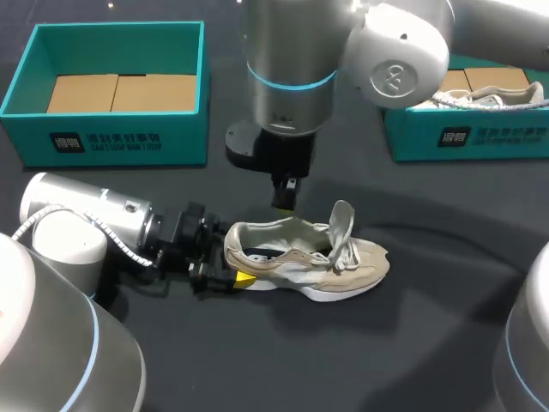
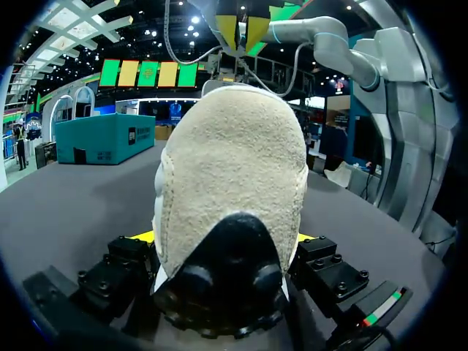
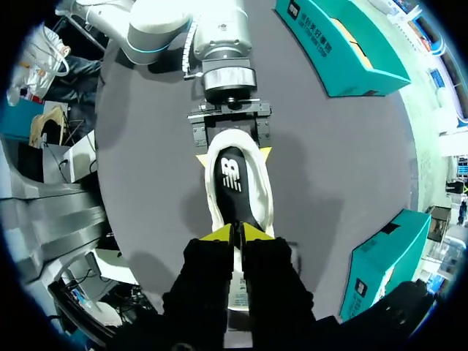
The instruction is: Take the shoe out of the shoebox, open the shoe tongue, remove and reinsert the insole, then place the shoe into the shoebox
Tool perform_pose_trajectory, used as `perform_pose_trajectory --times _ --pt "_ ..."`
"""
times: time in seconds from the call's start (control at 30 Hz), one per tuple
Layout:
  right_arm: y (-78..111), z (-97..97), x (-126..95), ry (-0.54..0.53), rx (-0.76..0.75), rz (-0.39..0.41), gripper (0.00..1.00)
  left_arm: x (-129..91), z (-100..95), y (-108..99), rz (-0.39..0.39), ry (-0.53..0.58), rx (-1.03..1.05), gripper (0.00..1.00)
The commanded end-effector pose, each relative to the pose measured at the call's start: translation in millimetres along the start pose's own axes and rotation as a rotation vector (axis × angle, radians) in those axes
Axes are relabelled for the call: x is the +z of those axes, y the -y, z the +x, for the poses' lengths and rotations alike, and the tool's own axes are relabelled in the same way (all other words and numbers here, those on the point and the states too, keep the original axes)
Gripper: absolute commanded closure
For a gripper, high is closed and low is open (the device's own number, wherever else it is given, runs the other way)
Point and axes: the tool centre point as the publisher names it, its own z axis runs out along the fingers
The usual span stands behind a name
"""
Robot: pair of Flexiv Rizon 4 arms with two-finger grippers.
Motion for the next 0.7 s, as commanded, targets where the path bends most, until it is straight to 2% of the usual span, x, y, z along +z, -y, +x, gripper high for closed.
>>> perform_pose_trajectory --times 0.03,0.23,0.3,0.4,0.5,0.7 --pt "10.8 -9.9 8 -0.070 -0.030 -0.087 1.00 0 1.5 0 -0.001 0.001 0.001 1.00" --pt "10.8 -9.9 8 -0.070 -0.030 -0.087 1.00 0 1.5 0 -0.001 0.001 0.001 1.00" --pt "-5.4 -8.9 21 -0.079 -0.055 0.009 1.00 0 1.5 0 -0.001 0.001 0.001 1.00" --pt "-19.2 -6.0 40 -0.094 -0.068 0.072 1.00 0 1.5 0 -0.001 0.001 0.001 1.00" --pt "-28.5 0.8 58 -0.081 -0.094 0.058 1.00 0 1.5 0 -0.001 0.001 0.001 1.00" --pt "-28.5 0.8 58 -0.081 -0.094 0.058 1.00 0 1.5 0 -0.001 0.001 0.001 1.00"
